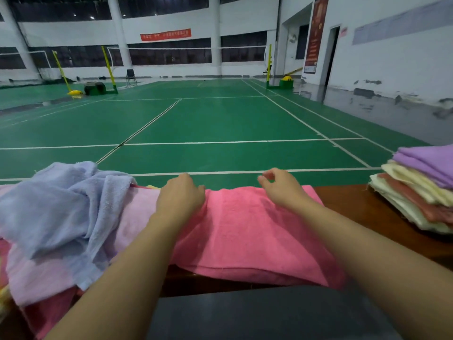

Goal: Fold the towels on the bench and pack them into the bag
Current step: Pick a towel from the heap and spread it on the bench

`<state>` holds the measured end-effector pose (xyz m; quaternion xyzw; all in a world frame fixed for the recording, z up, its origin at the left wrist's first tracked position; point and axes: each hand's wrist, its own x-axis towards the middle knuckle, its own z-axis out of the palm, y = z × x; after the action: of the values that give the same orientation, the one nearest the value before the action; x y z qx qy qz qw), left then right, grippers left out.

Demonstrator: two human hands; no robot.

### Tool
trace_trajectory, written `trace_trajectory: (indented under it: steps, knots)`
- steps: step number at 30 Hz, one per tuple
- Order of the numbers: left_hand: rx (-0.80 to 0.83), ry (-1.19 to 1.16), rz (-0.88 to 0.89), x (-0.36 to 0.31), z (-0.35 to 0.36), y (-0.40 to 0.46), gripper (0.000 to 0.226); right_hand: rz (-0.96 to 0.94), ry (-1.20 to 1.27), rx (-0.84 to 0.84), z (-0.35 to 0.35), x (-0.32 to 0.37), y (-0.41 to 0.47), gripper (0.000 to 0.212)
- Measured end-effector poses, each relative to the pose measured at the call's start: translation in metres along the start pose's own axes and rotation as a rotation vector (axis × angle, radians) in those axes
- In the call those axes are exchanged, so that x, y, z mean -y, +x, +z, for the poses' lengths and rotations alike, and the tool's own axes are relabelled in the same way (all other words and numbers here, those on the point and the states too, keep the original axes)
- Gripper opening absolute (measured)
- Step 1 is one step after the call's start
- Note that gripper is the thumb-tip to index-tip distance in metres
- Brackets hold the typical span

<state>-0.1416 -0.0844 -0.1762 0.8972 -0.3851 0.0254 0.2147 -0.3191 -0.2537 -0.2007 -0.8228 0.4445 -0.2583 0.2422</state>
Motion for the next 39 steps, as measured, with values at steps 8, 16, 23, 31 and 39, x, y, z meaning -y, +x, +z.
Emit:
trace_trajectory:
  steps: [8, 16, 23, 31, 39]
  knots:
    - [-0.062, 0.249, -0.031, 0.012, 0.041, -0.002, 0.067, 0.401, -0.41, 0.044, -0.067, -0.08, -0.045, 0.046]
    - [-0.047, -0.046, -0.06, 0.008, 0.041, 0.0, 0.038, 0.343, -0.278, 0.031, -0.064, -0.085, -0.058, 0.038]
    - [-0.225, -0.681, -0.084, 0.008, 0.024, -0.002, 0.04, 0.3, 0.42, -0.313, -0.069, -0.09, -0.073, 0.037]
    - [-0.246, -0.985, 0.077, 0.005, 0.011, -0.006, 0.009, 0.177, 0.673, -0.433, -0.084, -0.086, -0.08, 0.016]
    - [-0.402, -1.181, 0.144, -0.005, -0.012, -0.009, 0.013, 0.02, 0.796, -0.506, -0.108, -0.065, -0.084, 0.024]
